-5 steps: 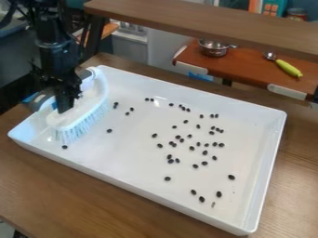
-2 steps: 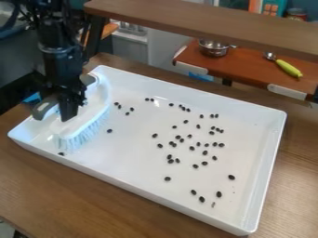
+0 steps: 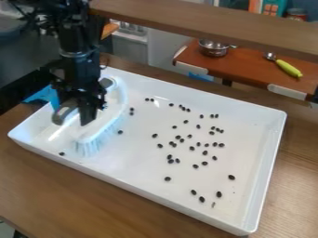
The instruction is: Sweep into pile
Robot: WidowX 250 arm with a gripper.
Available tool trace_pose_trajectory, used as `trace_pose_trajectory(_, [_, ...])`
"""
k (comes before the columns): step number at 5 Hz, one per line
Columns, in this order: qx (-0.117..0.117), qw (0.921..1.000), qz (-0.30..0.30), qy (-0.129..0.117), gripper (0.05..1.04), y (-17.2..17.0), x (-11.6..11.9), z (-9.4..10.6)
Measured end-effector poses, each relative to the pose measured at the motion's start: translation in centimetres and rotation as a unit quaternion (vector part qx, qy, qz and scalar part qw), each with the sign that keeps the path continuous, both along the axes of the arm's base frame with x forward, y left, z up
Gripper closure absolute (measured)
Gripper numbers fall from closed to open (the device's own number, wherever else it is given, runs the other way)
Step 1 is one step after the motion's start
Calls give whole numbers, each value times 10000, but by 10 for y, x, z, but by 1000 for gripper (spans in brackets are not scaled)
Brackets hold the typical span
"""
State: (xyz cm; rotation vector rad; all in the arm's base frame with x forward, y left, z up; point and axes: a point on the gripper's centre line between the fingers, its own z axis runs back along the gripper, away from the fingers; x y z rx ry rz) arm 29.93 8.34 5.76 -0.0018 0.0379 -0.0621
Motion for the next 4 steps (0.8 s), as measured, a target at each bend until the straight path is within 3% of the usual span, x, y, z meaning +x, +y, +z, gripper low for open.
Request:
trace_pose_trajectory(2, [-316, 9992, -194, 150, 589, -75, 0, 2])
trace_pose_trajectory(4, [-604, 9960, -356, 551, 589, -146, -9, 4])
